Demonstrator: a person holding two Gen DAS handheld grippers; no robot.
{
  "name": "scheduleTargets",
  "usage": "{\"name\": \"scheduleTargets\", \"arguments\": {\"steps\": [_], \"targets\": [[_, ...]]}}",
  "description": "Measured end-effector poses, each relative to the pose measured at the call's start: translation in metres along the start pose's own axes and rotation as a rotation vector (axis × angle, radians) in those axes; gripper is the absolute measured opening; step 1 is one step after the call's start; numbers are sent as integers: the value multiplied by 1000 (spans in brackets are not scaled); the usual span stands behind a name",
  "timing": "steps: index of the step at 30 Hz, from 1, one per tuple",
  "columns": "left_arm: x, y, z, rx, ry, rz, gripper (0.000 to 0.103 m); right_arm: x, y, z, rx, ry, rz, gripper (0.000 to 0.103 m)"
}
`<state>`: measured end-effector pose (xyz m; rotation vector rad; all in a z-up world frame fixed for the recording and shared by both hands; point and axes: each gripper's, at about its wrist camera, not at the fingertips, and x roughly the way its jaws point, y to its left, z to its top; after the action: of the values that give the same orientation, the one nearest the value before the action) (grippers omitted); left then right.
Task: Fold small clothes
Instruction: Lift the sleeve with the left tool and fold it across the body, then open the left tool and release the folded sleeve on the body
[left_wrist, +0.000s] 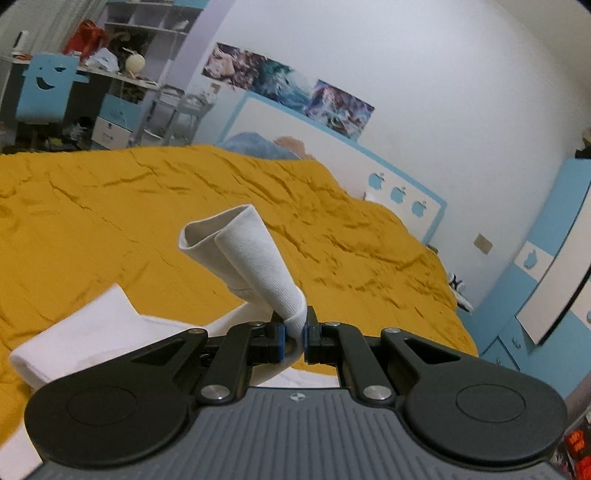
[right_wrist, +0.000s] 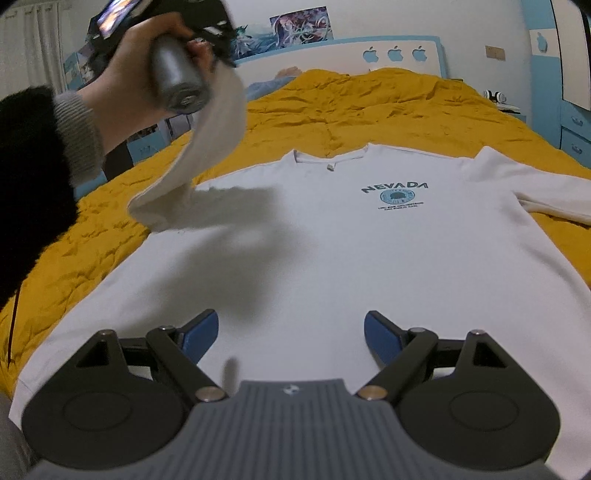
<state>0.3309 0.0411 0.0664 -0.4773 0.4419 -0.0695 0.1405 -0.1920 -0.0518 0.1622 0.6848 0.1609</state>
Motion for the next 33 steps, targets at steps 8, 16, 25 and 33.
{"name": "scheduleTargets", "arguments": {"steps": [8,16,25,33], "targets": [[29,-38,-32,104,188,-117,69,-5,-2,1,1,7,-6,82],[-9,-52,-42,263,236,-373,79,-7,-10,1,66,34,-9,82],[-82,-25,-1,313,93,-222,79,-7,-2,0,12,37,-31,82],[-111,60,16,270,58,30,78,-6,9,-5,-33,24,-46,82]]}}
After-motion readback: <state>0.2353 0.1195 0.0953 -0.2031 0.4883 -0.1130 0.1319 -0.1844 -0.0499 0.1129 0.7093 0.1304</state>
